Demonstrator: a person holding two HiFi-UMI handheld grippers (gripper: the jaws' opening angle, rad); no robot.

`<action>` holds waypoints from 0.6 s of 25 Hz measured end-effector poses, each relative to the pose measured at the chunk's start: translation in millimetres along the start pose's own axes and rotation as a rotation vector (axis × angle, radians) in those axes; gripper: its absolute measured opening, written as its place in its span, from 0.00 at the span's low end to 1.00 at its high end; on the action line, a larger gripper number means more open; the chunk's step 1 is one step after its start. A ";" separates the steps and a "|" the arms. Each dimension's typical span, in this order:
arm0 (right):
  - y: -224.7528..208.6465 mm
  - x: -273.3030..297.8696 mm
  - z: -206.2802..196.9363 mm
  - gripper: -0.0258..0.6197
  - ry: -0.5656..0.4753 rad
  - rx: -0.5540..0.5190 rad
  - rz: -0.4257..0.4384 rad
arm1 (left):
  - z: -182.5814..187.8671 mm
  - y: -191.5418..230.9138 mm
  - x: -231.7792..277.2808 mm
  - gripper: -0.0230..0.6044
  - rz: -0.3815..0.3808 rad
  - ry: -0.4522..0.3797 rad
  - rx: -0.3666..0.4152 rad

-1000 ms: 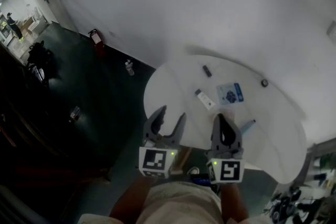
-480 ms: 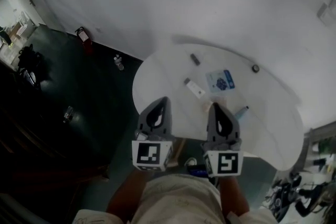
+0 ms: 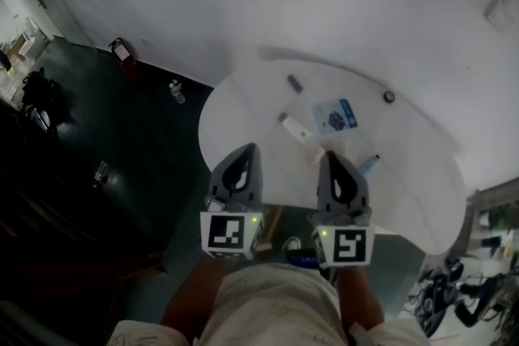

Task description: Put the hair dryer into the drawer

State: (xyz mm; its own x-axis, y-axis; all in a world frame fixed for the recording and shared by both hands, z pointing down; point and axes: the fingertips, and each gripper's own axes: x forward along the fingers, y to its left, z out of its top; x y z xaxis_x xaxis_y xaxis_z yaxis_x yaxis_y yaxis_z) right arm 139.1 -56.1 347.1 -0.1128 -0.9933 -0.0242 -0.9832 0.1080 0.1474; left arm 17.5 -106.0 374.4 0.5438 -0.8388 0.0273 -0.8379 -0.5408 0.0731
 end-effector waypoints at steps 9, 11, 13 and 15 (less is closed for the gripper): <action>0.3 -1.9 0.2 0.05 0.010 -0.008 -0.010 | -3.5 -2.7 -1.0 0.04 -0.011 0.003 -0.013; -0.2 -1.0 -1.0 0.05 0.012 -0.015 -0.008 | -4.4 -3.2 0.0 0.04 -0.012 0.003 -0.011; -0.5 -1.0 -3.6 0.05 0.019 -0.013 -0.009 | -6.2 -4.2 0.8 0.04 -0.013 0.003 -0.013; -1.0 -2.0 -6.0 0.05 0.027 -0.006 -0.012 | -8.0 -5.6 0.9 0.04 -0.014 0.004 -0.017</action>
